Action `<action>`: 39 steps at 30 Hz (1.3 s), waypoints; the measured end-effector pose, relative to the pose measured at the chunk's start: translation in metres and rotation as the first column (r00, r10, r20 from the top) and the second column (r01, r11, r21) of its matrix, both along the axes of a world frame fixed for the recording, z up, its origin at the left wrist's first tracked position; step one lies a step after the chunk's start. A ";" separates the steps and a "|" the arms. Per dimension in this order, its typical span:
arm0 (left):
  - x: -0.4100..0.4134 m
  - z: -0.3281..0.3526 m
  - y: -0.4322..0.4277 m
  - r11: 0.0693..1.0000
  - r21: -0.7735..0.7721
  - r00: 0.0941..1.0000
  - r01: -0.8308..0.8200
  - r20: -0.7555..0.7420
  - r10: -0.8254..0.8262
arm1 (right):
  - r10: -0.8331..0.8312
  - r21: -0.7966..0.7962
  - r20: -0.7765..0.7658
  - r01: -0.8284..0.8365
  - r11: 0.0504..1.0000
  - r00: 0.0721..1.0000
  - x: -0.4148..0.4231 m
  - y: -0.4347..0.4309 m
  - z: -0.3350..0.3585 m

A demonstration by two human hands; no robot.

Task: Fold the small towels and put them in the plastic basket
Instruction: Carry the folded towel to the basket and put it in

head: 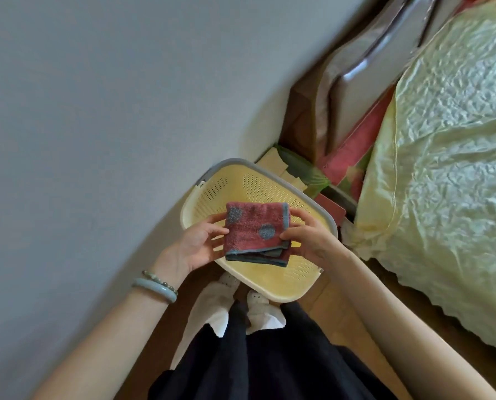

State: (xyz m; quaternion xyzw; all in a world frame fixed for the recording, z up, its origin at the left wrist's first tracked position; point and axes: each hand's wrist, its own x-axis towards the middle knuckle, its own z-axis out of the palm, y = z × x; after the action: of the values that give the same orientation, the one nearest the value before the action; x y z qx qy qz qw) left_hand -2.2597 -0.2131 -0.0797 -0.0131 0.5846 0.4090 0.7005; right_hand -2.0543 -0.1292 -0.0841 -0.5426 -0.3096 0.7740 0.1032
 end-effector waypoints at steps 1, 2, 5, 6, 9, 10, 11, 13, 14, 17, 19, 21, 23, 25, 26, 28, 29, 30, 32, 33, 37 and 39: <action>-0.003 -0.005 0.009 0.999 -0.021 0.999 0.038 -0.004 -0.038 | -0.034 -0.011 0.019 0.035 0.999 0.999 -0.001 0.001 -0.006; -0.006 -0.010 0.018 0.996 -0.038 0.997 0.080 -0.010 -0.081 | -0.069 -0.020 0.034 0.070 0.997 0.997 -0.002 0.002 -0.011; -0.014 -0.033 0.042 0.971 -0.073 0.969 0.227 -0.082 -0.232 | -0.172 -0.064 0.063 0.176 0.982 0.983 -0.006 0.003 -0.034; -0.016 -0.041 0.049 0.957 -0.085 0.952 0.277 -0.113 -0.286 | -0.202 -0.086 0.073 0.208 0.974 0.977 -0.008 0.002 -0.042; -0.017 -0.074 0.069 0.897 -0.143 0.877 0.419 -0.193 -0.441 | -0.264 -0.134 0.136 0.282 0.950 0.955 -0.016 0.001 -0.071; -0.016 -0.085 0.075 0.876 -0.165 0.852 0.453 -0.208 -0.480 | -0.274 -0.138 0.168 0.298 0.944 0.947 -0.019 0.001 -0.081; -0.016 -0.095 0.082 0.859 -0.186 0.833 0.477 -0.217 -0.510 | -0.283 -0.139 0.198 0.312 0.940 0.939 -0.021 0.002 -0.090; -0.015 -0.117 0.093 0.827 -0.221 0.801 0.517 -0.218 -0.558 | -0.299 -0.136 0.250 0.339 0.931 0.921 -0.024 0.007 -0.111; -0.012 -0.127 0.098 0.810 -0.239 0.783 0.536 -0.218 -0.583 | -0.302 -0.133 0.275 0.347 0.928 0.913 -0.025 0.009 -0.121; -0.003 -0.161 0.111 0.734 -0.290 0.687 0.614 -0.263 -0.678 | -0.288 -0.122 0.350 0.349 0.929 0.891 -0.027 0.015 -0.154; 0.000 -0.184 0.118 0.697 -0.294 0.622 0.654 -0.316 -0.716 | -0.300 -0.116 0.367 0.363 0.925 0.880 -0.029 0.019 -0.176; 0.000 -0.209 0.119 0.655 -0.266 0.565 0.707 -0.344 -0.750 | -0.316 -0.095 0.385 0.378 0.921 0.867 -0.032 0.020 -0.197; -0.003 -0.229 0.121 0.621 -0.264 0.524 0.738 -0.354 -0.774 | -0.322 -0.064 0.415 0.380 0.923 0.851 -0.037 0.021 -0.216; -0.004 -0.245 0.126 0.597 -0.300 0.486 0.744 -0.369 -0.792 | -0.319 -0.045 0.452 0.378 0.925 0.833 -0.041 0.023 -0.234; -0.005 -0.252 0.128 0.582 -0.313 0.465 0.751 -0.376 -0.802 | -0.309 -0.044 0.465 0.370 0.928 0.830 -0.043 0.024 -0.244; -0.007 -0.266 0.131 0.536 -0.347 0.408 0.770 -0.378 -0.831 | -0.291 -0.059 0.476 0.360 0.931 0.830 -0.047 0.023 -0.262; -0.008 -0.274 0.131 0.516 -0.363 0.384 0.776 -0.377 -0.843 | -0.286 -0.068 0.475 0.359 0.931 0.832 -0.047 0.021 -0.271; -0.009 -0.280 0.130 0.501 -0.372 0.365 0.781 -0.379 -0.850 | -0.286 -0.075 0.472 0.361 0.930 0.834 -0.049 0.020 -0.280; -0.009 -0.293 0.131 0.477 -0.391 0.326 0.787 -0.392 -0.860 | -0.296 -0.072 0.470 0.370 0.926 0.831 -0.050 0.016 -0.295; -0.009 -0.299 0.131 0.470 -0.397 0.313 0.788 -0.399 -0.862 | -0.298 -0.068 0.475 0.372 0.926 0.828 -0.050 0.015 -0.303; -0.007 -0.316 0.128 0.443 -0.421 0.244 0.792 -0.447 -0.861 | -0.295 -0.073 0.489 0.375 0.924 0.821 -0.050 0.012 -0.322; -0.007 -0.323 0.125 0.434 -0.424 0.214 0.795 -0.473 -0.855 | -0.279 -0.057 0.509 0.355 0.933 0.815 -0.049 0.009 -0.331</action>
State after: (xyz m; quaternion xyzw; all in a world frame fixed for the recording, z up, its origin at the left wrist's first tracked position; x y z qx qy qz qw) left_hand -2.2663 -0.0884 -0.4023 0.4052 0.7143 -0.0750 0.5656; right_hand -2.1031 -0.1203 -0.4149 -0.7717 -0.1717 0.6028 0.1078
